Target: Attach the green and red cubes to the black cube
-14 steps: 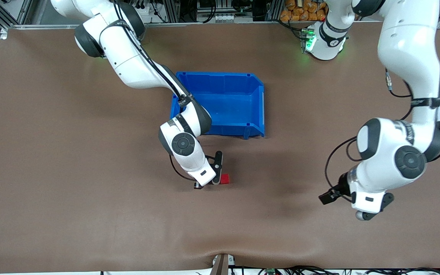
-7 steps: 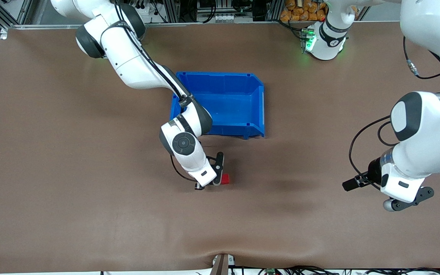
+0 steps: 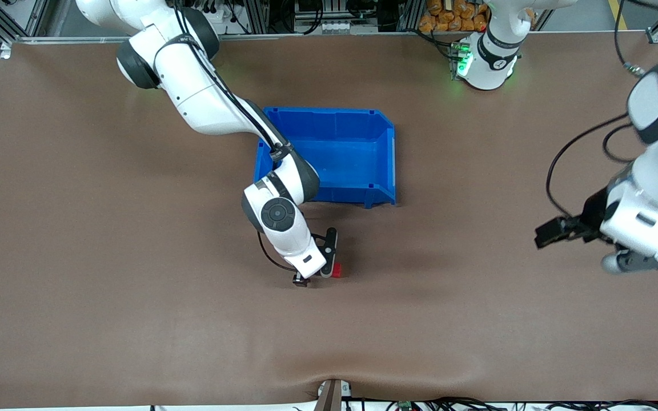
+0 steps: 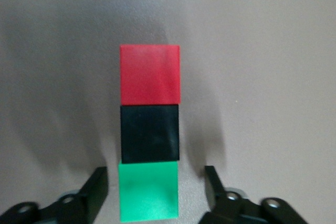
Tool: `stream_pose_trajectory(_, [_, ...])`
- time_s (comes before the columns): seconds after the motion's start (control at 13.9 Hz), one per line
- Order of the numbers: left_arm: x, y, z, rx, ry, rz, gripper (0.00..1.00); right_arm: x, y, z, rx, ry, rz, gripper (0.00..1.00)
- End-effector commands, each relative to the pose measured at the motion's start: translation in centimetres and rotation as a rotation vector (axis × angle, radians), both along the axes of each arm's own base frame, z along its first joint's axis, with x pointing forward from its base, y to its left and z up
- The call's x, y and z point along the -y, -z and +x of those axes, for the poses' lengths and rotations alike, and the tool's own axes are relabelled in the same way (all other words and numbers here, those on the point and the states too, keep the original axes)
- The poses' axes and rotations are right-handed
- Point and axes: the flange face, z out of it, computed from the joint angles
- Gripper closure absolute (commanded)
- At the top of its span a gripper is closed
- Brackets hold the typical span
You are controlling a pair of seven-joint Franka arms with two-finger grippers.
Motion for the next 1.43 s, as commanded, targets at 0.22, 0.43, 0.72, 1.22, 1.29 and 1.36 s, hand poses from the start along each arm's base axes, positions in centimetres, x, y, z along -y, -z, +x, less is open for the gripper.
stream_pose_trajectory(0.22, [-0.5, -6.2, -7.2, 0.031, 0.064, 0.054, 0.0, 1.9, -3.2, 1.8, -0.014, 0.053, 0.008, 0.0])
stream_pose_trajectory(0.43, [-4.2, -9.4, -9.6, 0.031, 0.131, 0.065, 0.0, 2.6, -4.5, 1.3, -0.094, 0.059, -0.036, 0.0])
stream_pose_trajectory(0.72, [-5.5, -12.2, -12.5, 0.016, 0.177, 0.084, 0.0, 8.8, -9.3, 3.8, -0.192, 0.196, -0.006, 0.0])
stream_pose_trajectory(1.22, [-6.8, -8.0, -12.0, -0.071, 0.155, 0.055, 0.0, 26.7, -18.7, 8.5, -0.227, 0.612, 0.016, 0.0])
stream_pose_trajectory(1.29, [-6.9, -7.9, -12.0, -0.076, 0.153, 0.056, 0.0, 29.9, -20.2, 8.7, -0.241, 0.66, 0.016, 0.0])
stream_pose_trajectory(1.36, [-6.8, -7.8, -12.0, -0.076, 0.155, 0.058, 0.0, 33.5, -21.6, 8.7, -0.252, 0.705, 0.016, 0.0])
